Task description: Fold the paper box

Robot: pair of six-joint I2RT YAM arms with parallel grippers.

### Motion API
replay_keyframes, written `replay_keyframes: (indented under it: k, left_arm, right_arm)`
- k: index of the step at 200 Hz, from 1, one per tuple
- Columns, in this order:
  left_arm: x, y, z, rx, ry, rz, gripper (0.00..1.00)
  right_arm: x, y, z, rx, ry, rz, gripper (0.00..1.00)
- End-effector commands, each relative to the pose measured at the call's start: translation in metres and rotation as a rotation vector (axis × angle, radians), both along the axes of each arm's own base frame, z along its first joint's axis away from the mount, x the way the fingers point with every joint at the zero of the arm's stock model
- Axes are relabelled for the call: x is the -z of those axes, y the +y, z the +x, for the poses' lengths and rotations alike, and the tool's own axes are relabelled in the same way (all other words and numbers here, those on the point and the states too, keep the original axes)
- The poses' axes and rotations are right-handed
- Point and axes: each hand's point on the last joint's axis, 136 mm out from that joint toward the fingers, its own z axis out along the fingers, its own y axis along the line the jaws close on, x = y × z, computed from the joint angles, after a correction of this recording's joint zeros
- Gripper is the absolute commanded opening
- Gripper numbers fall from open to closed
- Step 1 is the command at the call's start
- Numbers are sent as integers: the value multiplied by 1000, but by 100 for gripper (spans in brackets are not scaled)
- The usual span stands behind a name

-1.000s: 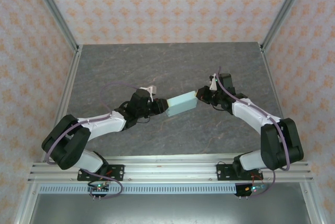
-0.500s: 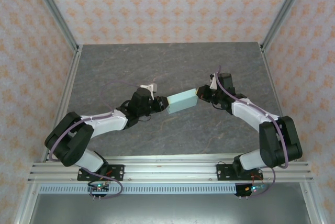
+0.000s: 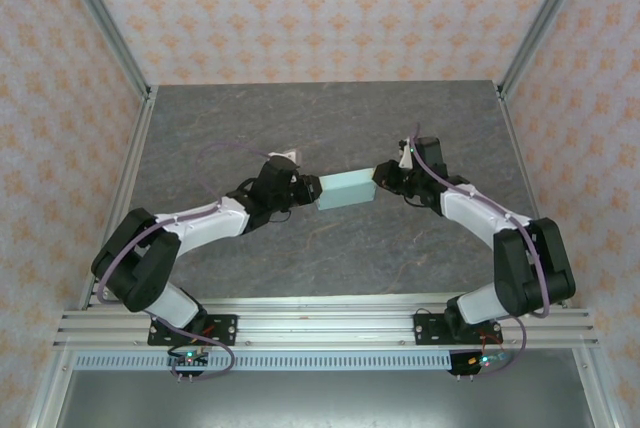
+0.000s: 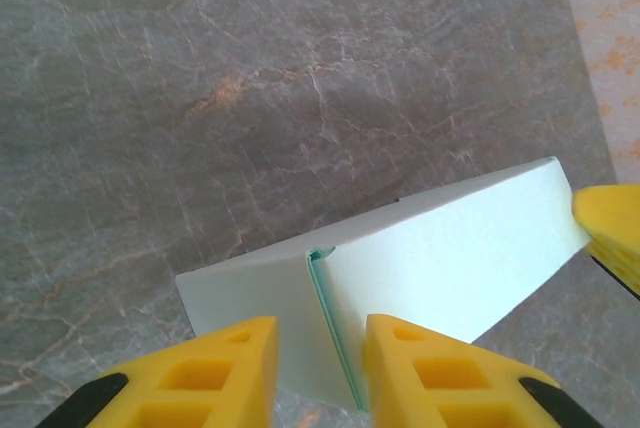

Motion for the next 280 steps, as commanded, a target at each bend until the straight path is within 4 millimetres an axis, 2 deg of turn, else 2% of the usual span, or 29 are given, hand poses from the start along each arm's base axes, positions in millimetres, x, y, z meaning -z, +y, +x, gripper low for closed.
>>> replay_keyframes:
  k: [1,24,51,116,154,187,202,226,253,280]
  left_arm:
    - [55,30,-25,-9,184,200,30]
    - [39,22,-20,4,154,163,31]
    - [30,16,-26,28,145,101,33]
    - [29,8,-56,62,132,12,34]
    - [27,13,-62,54,114,35,35]
    - [25,17,-56,52,98,102,36]
    - [19,21,-54,47,81,125,38]
    - [17,25,-47,20,61,127,48]
    - [30,8,-32,49,113,76,58]
    - [40,-4,-19,66,141,82,60]
  right_arm:
    - [48,-6,-37,-15,242,-76,15]
    - [28,4,-35,-71,190,-39,16]
    - [15,7,-46,-119,141,-29,17]
    - [19,8,-73,-163,105,-35,17]
    - [21,6,-78,-159,107,-39,17]
    - [19,7,-74,-160,107,-51,17]
    - [18,-1,-72,-140,107,-102,18]
    - [23,-9,-60,-82,105,-159,32]
    - [35,7,-42,-95,136,-106,43]
    - [44,12,-30,-103,149,-115,44]
